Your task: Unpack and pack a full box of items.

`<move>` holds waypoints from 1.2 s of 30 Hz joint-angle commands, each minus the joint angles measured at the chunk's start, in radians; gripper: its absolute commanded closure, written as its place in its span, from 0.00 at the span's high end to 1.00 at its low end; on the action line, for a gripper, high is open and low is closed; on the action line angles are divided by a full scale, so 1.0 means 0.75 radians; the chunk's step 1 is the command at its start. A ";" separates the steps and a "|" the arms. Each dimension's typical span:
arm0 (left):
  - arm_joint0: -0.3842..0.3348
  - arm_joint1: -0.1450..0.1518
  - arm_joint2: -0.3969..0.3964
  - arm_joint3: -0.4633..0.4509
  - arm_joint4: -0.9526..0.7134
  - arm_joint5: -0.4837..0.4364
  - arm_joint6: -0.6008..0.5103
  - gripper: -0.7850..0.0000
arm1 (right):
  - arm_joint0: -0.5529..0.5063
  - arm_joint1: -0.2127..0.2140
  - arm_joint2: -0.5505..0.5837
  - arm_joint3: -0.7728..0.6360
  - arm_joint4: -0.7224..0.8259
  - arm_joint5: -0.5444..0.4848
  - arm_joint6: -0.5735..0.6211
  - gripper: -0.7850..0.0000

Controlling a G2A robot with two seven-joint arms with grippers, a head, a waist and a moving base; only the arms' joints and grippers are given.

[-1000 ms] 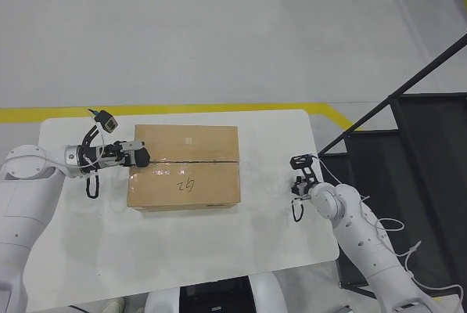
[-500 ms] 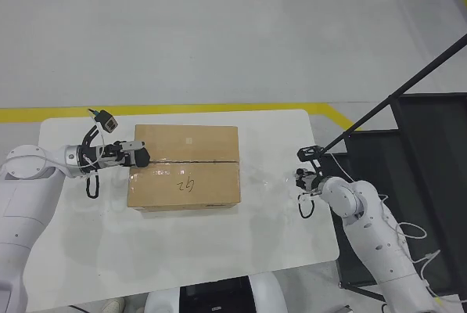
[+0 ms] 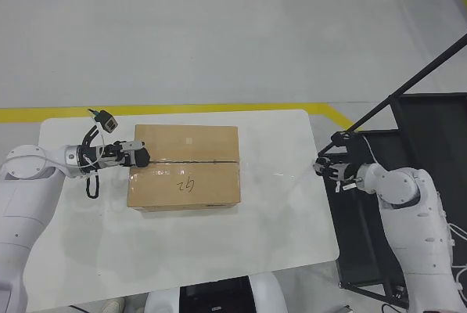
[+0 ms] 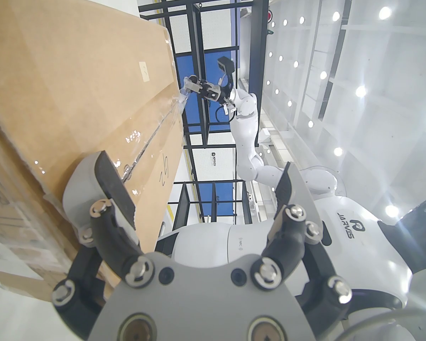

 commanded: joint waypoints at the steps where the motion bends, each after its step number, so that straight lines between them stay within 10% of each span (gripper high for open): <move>1: 0.000 0.000 0.000 0.000 0.000 0.000 0.000 1.00 | -0.008 0.004 0.032 -0.024 -0.046 0.050 -0.058 0.00; 10: 0.000 0.000 0.000 0.000 0.000 0.000 0.000 1.00 | -0.003 0.014 0.053 -0.092 -0.214 0.237 -0.153 0.00; 36: 0.000 0.000 0.000 0.000 0.000 0.000 0.000 1.00 | 0.173 0.049 -0.085 0.324 -0.061 0.159 0.172 0.00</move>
